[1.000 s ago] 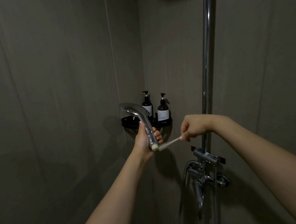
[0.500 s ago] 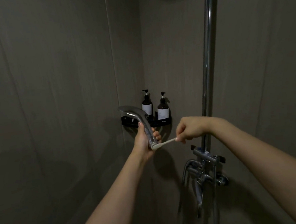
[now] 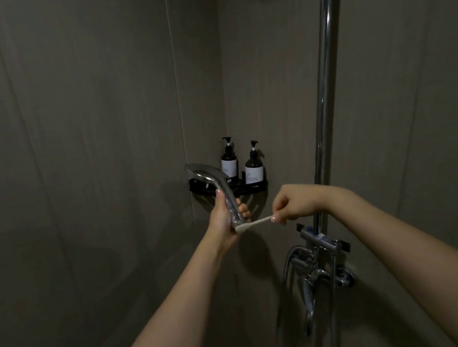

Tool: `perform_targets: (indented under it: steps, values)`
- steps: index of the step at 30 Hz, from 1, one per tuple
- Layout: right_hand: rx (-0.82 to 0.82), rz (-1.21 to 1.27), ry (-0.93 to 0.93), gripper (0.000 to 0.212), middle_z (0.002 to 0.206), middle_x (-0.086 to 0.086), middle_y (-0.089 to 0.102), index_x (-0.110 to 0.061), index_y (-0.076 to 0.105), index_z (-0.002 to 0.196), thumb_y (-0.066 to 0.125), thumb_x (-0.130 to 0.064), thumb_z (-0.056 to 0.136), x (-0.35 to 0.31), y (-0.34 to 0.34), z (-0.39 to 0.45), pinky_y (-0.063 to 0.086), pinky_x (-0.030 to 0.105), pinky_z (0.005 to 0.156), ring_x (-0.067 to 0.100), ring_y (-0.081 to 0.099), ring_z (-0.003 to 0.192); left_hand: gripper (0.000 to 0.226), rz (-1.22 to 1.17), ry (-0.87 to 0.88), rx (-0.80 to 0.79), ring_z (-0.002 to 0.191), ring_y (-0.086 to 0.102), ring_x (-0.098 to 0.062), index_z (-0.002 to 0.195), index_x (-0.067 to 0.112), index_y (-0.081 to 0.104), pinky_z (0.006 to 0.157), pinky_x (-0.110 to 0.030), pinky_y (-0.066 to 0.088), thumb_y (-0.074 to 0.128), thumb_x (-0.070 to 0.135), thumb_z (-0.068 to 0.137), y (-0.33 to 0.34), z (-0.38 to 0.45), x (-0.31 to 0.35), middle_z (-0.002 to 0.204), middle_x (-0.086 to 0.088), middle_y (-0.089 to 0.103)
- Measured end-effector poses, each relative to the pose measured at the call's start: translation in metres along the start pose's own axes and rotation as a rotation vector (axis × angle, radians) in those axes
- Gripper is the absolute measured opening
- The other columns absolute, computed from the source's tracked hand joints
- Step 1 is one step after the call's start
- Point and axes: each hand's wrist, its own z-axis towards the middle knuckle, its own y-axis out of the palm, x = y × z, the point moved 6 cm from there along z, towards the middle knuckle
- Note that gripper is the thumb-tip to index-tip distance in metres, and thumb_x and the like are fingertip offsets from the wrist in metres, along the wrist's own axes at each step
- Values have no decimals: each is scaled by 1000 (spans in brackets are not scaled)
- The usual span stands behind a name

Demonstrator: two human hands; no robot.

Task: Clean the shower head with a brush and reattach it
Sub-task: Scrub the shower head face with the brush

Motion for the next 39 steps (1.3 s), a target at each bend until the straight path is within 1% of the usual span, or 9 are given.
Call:
perform_targets:
  steps: [4, 10, 13, 18, 28, 31, 34, 37, 39]
  values:
    - [158, -160, 118, 29, 60, -7, 50, -23, 60, 62, 56, -29, 90, 19, -21, -2, 35, 21, 56, 7, 44, 57, 48, 262, -6, 30, 53, 47, -14, 80, 11, 50, 57, -25, 43, 32, 53, 95, -11, 4, -7, 60, -3, 48]
    - [411, -31, 83, 25, 67, -3, 55, -23, 66, 78, 48, -27, 95, 11, -38, 2, 36, 24, 54, 10, 48, 60, 36, 698, 18, 230, 55, 57, -20, 101, 7, 55, 53, -35, 56, 49, 42, 93, -32, 3, -17, 73, -10, 56]
    - [445, -56, 100, 22, 76, 2, 57, -18, 69, 92, 47, -22, 94, 2, -40, 8, 36, 24, 56, 11, 48, 64, 32, 992, 175, 387, 71, 61, -29, 75, 12, 51, 66, -36, 50, 66, 39, 82, -52, 1, -14, 83, -16, 63]
    - [525, 61, 102, 26, 70, 2, 56, -9, 68, 90, 46, -21, 95, -2, -38, 21, 40, 26, 54, 15, 50, 62, 46, 1258, 257, 561, 91, 63, -32, 86, 11, 53, 68, -31, 45, 65, 54, 75, -63, -10, -4, 96, -11, 66]
    - [386, 26, 121, 24, 71, 2, 56, -13, 61, 74, 50, -23, 93, -1, -16, 72, 46, 24, 59, 12, 52, 63, 33, 1309, 368, 561, 90, 63, -31, 89, 13, 52, 73, -34, 50, 67, 39, 76, -72, 8, 14, 96, -10, 67]
    - [509, -11, 151, 25, 81, 7, 63, -14, 62, 75, 49, -24, 94, 3, -29, 85, 54, 34, 69, 20, 61, 73, 32, 1294, 378, 516, 91, 62, -32, 87, 12, 47, 71, -33, 47, 69, 33, 76, -77, 27, 16, 98, -14, 67]
    - [675, 3, 109, 27, 83, 11, 64, -7, 65, 89, 44, -21, 96, 2, -40, 102, 49, 33, 59, 23, 59, 71, 33, 1270, 378, 504, 93, 62, -34, 89, 10, 49, 72, -34, 47, 70, 32, 77, -84, 51, 17, 99, -15, 66]
    - [607, -54, 73, 26, 83, 11, 65, -8, 67, 86, 47, -22, 94, 4, -39, 134, 53, 39, 65, 25, 61, 72, 31, 1231, 387, 476, 91, 62, -33, 86, 10, 50, 67, -32, 43, 71, 31, 77, -88, 79, 24, 96, -14, 66]
    - [762, 48, 125, 26, 82, 12, 65, -6, 67, 87, 46, -19, 95, 15, -55, 149, 48, 34, 59, 23, 57, 67, 30, 1175, 380, 464, 87, 62, -30, 83, 11, 51, 63, -28, 39, 74, 30, 75, -93, 100, 33, 92, -13, 66]
